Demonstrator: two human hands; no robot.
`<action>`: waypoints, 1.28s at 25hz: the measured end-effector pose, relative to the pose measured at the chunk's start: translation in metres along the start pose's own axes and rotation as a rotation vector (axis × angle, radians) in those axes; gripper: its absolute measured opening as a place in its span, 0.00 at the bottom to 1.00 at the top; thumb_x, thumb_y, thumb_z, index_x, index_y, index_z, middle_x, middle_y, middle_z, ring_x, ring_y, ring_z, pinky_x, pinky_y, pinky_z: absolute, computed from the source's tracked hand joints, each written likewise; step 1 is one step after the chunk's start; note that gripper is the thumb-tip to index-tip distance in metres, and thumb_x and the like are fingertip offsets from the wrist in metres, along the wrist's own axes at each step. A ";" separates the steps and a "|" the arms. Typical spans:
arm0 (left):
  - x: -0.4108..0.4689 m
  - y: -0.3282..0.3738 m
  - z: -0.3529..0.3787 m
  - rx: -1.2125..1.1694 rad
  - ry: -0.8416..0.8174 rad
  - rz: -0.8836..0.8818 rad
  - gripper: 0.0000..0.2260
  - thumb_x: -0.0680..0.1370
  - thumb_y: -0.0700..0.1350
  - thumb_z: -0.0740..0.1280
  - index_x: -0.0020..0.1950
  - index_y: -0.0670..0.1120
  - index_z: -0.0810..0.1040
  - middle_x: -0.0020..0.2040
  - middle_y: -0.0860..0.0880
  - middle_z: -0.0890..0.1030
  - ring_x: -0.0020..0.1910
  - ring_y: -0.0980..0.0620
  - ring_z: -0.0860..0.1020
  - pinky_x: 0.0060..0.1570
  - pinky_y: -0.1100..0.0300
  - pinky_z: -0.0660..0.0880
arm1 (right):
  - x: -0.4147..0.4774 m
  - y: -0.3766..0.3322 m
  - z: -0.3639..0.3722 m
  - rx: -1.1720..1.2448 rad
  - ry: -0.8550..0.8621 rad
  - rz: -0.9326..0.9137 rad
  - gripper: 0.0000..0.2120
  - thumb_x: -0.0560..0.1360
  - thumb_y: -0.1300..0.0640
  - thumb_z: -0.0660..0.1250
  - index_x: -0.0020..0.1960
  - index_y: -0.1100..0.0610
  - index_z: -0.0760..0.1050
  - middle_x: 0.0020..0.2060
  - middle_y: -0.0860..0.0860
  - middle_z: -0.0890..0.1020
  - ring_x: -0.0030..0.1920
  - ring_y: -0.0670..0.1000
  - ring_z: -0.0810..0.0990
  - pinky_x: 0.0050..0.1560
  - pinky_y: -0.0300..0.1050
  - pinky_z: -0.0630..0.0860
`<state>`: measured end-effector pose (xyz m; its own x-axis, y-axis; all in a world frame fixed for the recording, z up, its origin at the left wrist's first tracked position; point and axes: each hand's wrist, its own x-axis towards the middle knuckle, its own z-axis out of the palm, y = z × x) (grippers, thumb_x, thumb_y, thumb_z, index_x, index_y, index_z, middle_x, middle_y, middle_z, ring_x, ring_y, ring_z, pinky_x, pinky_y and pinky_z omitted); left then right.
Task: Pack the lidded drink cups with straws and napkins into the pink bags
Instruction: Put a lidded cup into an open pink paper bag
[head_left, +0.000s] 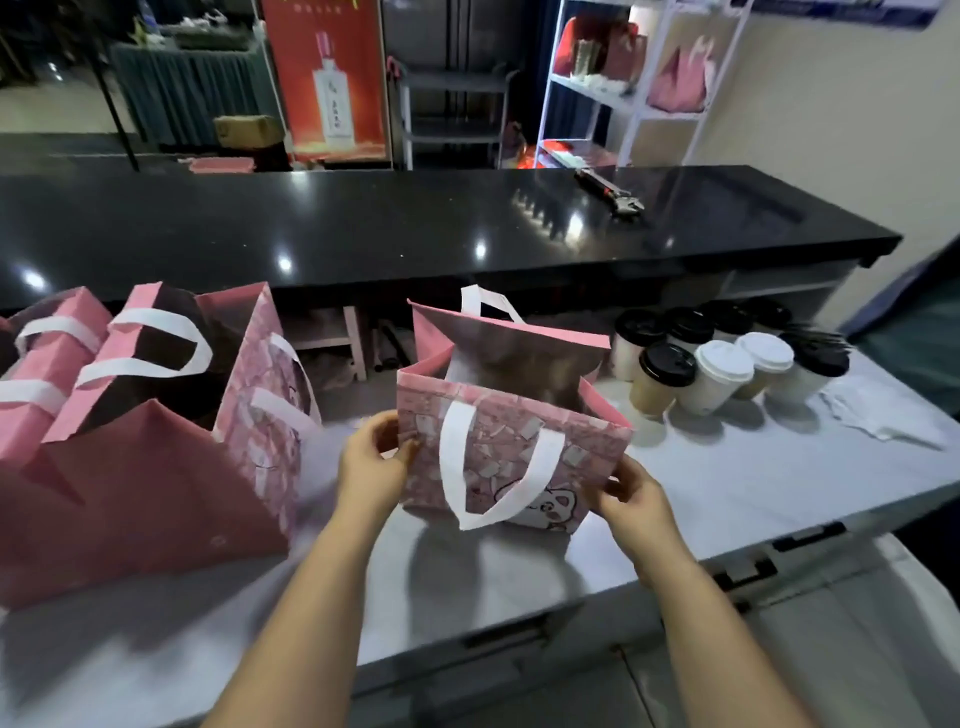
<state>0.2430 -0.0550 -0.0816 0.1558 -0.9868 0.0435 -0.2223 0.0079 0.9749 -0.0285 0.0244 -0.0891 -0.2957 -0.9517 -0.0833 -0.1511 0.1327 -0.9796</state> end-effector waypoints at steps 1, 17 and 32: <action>-0.001 -0.002 0.008 -0.010 -0.003 -0.003 0.15 0.72 0.28 0.68 0.49 0.48 0.80 0.45 0.50 0.83 0.47 0.49 0.81 0.56 0.52 0.77 | 0.003 -0.003 0.003 -0.002 0.102 -0.008 0.14 0.73 0.67 0.70 0.51 0.48 0.78 0.46 0.49 0.84 0.50 0.52 0.82 0.45 0.43 0.79; -0.029 -0.008 0.091 -0.155 -0.206 -0.038 0.14 0.74 0.34 0.70 0.57 0.45 0.81 0.52 0.50 0.83 0.51 0.53 0.81 0.51 0.60 0.79 | 0.033 -0.003 -0.030 0.110 0.423 0.137 0.19 0.79 0.60 0.64 0.68 0.51 0.67 0.60 0.49 0.77 0.59 0.48 0.76 0.60 0.45 0.74; -0.185 0.006 0.205 0.643 -0.019 0.251 0.19 0.71 0.47 0.73 0.61 0.48 0.76 0.57 0.48 0.78 0.58 0.45 0.73 0.57 0.50 0.71 | -0.021 0.064 -0.167 -0.738 0.040 -0.457 0.17 0.69 0.60 0.73 0.58 0.54 0.78 0.53 0.50 0.80 0.58 0.55 0.73 0.58 0.51 0.72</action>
<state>0.0159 0.0942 -0.1283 0.0093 -0.9704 0.2412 -0.7768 0.1449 0.6128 -0.1893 0.0993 -0.1195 -0.0874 -0.9468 0.3096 -0.8322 -0.1014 -0.5451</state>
